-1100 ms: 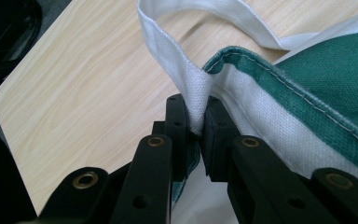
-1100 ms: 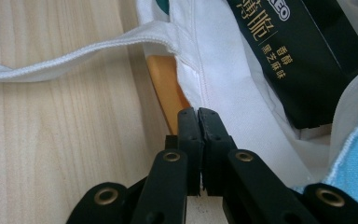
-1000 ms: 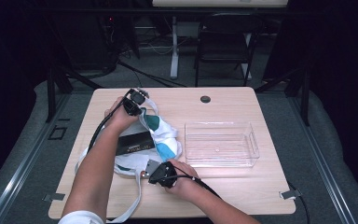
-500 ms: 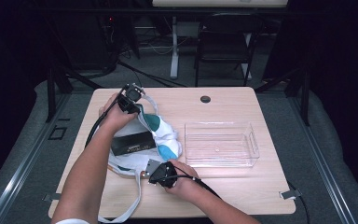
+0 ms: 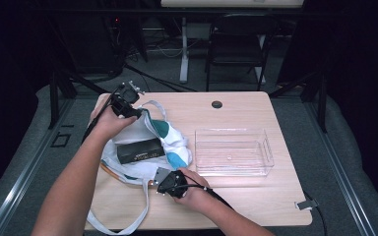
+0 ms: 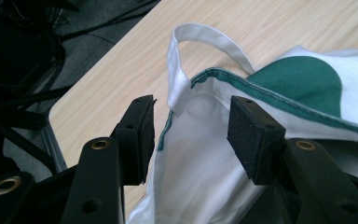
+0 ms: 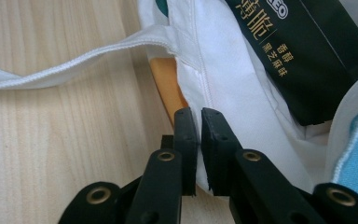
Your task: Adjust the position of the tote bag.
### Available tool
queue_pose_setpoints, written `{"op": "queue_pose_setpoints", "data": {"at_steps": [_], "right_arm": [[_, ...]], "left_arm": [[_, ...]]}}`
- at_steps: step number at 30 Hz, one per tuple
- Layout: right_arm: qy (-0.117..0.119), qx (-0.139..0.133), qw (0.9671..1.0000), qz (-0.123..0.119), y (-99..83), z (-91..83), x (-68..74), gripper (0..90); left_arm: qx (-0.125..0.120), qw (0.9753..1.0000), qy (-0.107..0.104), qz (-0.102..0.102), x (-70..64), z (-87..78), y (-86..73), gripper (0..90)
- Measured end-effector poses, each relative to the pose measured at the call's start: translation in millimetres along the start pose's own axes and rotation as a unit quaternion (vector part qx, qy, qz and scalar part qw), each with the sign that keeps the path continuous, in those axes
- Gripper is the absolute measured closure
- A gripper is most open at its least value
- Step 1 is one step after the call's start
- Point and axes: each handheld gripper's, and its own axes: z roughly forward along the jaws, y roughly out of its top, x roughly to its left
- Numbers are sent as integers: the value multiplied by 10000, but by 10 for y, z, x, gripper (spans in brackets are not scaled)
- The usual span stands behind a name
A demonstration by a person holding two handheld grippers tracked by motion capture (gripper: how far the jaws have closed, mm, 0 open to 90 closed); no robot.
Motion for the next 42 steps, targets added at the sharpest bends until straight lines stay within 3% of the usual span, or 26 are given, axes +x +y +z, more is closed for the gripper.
{"op": "queue_pose_setpoints", "data": {"at_steps": [4,11,16,21,31,33,36,41,42], "right_arm": [[40,-92,9998,151,-5,-11,0,806],[37,-169,9996,236,4,-59,-25,749],[86,-264,9991,317,6,-79,-38,699],[70,-325,9988,354,6,-101,-27,683],[147,-422,9980,455,55,-120,1,651],[169,-435,9977,496,64,-123,14,650],[172,-432,9977,496,73,-139,15,657],[185,-528,9952,803,90,-212,-46,665],[173,-524,9949,841,95,-239,-71,665]], "left_arm": [[9,10000,30,9,27,-145,-114,515],[-3,9994,46,-329,106,-241,-414,520],[-12,9985,-88,-535,114,-240,-662,529],[13,9948,-316,-968,153,-183,-922,521],[40,9896,-231,-1416,108,-42,-1317,518],[7,9875,-236,-1556,87,-27,-1379,518],[-183,9820,-287,-1858,44,-34,-1473,522],[-622,9686,-510,-2353,-37,-79,-1651,526],[-650,9679,-519,-2372,-59,-72,-1669,526]]}}
